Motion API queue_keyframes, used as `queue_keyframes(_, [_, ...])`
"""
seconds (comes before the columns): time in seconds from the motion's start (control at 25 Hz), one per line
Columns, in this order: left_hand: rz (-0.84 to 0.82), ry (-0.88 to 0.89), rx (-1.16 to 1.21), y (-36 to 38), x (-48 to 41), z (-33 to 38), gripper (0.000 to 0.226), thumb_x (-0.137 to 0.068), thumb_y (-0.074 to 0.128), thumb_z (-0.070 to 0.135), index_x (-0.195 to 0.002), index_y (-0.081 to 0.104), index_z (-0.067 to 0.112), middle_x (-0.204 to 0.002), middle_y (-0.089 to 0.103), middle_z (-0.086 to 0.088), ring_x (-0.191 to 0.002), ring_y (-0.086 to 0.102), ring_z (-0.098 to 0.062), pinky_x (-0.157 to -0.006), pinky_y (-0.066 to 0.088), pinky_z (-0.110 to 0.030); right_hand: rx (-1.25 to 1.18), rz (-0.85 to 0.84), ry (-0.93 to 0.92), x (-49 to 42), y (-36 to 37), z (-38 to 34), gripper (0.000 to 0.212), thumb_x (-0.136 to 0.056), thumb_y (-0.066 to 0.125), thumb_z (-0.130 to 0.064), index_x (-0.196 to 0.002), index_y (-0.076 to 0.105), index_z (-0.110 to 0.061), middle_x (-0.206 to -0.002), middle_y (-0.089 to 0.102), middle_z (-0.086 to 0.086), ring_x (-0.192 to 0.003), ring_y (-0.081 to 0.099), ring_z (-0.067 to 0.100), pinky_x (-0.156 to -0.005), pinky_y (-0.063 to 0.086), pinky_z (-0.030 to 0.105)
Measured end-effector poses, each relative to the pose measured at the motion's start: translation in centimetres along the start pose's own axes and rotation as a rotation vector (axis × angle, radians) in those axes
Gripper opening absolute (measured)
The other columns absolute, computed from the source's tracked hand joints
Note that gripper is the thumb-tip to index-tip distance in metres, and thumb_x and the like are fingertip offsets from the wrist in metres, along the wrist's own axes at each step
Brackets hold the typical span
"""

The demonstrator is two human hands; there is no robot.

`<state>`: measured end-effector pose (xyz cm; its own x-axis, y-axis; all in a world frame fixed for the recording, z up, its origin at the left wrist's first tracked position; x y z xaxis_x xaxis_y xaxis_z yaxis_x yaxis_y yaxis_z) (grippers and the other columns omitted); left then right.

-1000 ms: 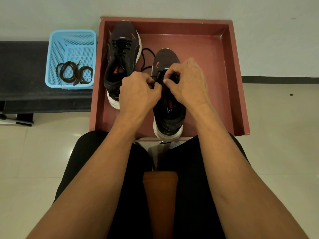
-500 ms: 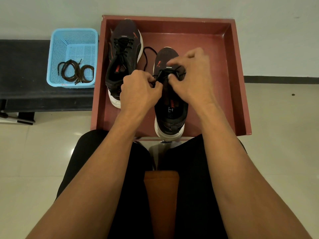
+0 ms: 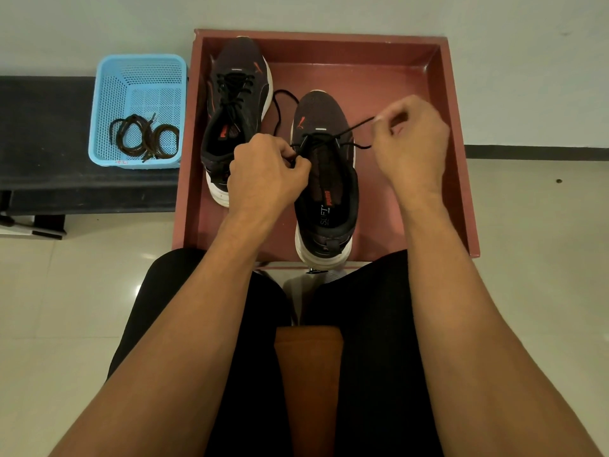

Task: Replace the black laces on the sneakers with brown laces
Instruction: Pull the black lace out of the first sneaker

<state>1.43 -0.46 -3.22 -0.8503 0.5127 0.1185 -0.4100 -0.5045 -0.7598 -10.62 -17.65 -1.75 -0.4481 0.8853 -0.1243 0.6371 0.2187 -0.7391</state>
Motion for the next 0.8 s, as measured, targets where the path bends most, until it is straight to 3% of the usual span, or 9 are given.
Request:
queue_keyframes(0.12, [-0.007, 0.003, -0.020, 0.0, 0.1, 0.1, 0.009, -0.088, 0.072, 0.034, -0.087, 0.075, 0.025, -0.068, 0.063, 0.014, -0.080, 0.071, -0.016, -0.075, 0.059, -0.033, -0.136, 0.239, 0.084, 0.0, -1.4, 0.8, 0.006, -0.101, 0.054, -0.015, -0.103, 0.060, -0.015, -0.079, 0.053, -0.019, -0.067, 0.056, -0.002, -0.065, 0.048, 0.010])
queue_keyframes(0.24, [-0.011, -0.009, -0.050, -0.1, 0.2, 0.0, 0.010, -0.085, 0.073, 0.038, -0.084, 0.072, 0.029, -0.072, 0.067, 0.011, -0.081, 0.071, -0.017, -0.075, 0.060, -0.037, -0.197, 0.278, 0.099, 0.0, -1.5, 0.8, 0.011, -0.099, 0.059, -0.013, -0.108, 0.061, -0.008, -0.081, 0.052, -0.017, -0.066, 0.056, -0.001, -0.067, 0.048, 0.010])
queue_keyframes(0.4, [-0.019, -0.018, -0.119, 0.0, 0.4, 0.0, 0.017, -0.083, 0.072, 0.044, -0.087, 0.071, 0.028, -0.081, 0.070, 0.008, -0.084, 0.070, -0.020, -0.077, 0.061, -0.041, -0.079, 0.046, 0.061, 0.0, 0.0, 0.8, 0.030, -0.088, 0.076, -0.029, -0.112, 0.061, -0.019, -0.112, 0.054, -0.005, -0.093, 0.064, 0.010, -0.082, 0.048, 0.016])
queue_keyframes(0.48, [0.009, 0.024, -0.146, 0.0, 0.5, 0.3, 0.021, -0.085, 0.072, 0.046, -0.095, 0.069, 0.028, -0.088, 0.070, 0.008, -0.087, 0.069, -0.020, -0.077, 0.059, -0.042, -0.043, -0.026, 0.029, 0.3, 0.3, 0.2, 0.030, -0.085, 0.080, -0.033, -0.109, 0.064, -0.022, -0.126, 0.048, -0.001, -0.094, 0.065, 0.008, -0.076, 0.043, 0.007])
queue_keyframes(0.56, [0.050, 0.135, -0.137, -0.1, 0.5, 0.9, 0.023, -0.087, 0.073, 0.043, -0.103, 0.067, 0.028, -0.096, 0.065, 0.009, -0.089, 0.067, -0.019, -0.076, 0.058, -0.042, 0.036, -0.120, -0.004, 0.9, 0.5, -0.6, 0.029, -0.085, 0.083, -0.038, -0.104, 0.067, -0.024, -0.132, 0.042, -0.001, -0.086, 0.052, -0.007, -0.062, 0.039, 0.002])
queue_keyframes(0.64, [0.040, 0.255, -0.137, 0.3, 0.6, 1.8, 0.020, -0.090, 0.073, 0.040, -0.107, 0.067, 0.032, -0.100, 0.056, 0.010, -0.091, 0.064, -0.021, -0.074, 0.054, -0.039, 0.093, -0.202, -0.028, 1.3, 0.8, -0.8, 0.027, -0.083, 0.084, -0.046, -0.095, 0.069, -0.027, -0.124, 0.049, -0.006, -0.080, 0.051, -0.006, -0.056, 0.037, 0.006])
queue_keyframes(0.72, [0.003, 0.303, -0.191, 1.0, 0.7, 2.3, 0.019, -0.092, 0.071, 0.040, -0.111, 0.070, 0.036, -0.103, 0.049, 0.009, -0.097, 0.063, -0.023, -0.072, 0.047, -0.036, 0.094, -0.320, 0.005, 1.6, 1.4, -0.7, 0.025, -0.081, 0.084, -0.050, -0.084, 0.069, -0.030, -0.099, 0.065, -0.013, -0.080, 0.063, 0.000, -0.059, 0.049, 0.019])
queue_keyframes(0.8, [0.008, 0.294, -0.231, 1.4, 0.6, 2.1, 0.022, -0.095, 0.069, 0.041, -0.117, 0.071, 0.038, -0.110, 0.052, 0.005, -0.103, 0.064, -0.026, -0.074, 0.044, -0.035, 0.111, -0.440, 0.052, 1.7, 2.0, -0.3, 0.023, -0.079, 0.084, -0.048, -0.082, 0.068, -0.031, -0.082, 0.069, -0.012, -0.078, 0.069, 0.008, -0.067, 0.059, 0.032])
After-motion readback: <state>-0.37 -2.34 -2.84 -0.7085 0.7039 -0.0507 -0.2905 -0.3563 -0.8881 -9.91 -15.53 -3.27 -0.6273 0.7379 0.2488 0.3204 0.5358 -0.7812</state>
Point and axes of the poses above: each hand's wrist, its own x-axis away from the middle knuckle, its own y-axis out of the palm, z = x × y, the point moved 4 cm from there along -x, towards the middle knuckle
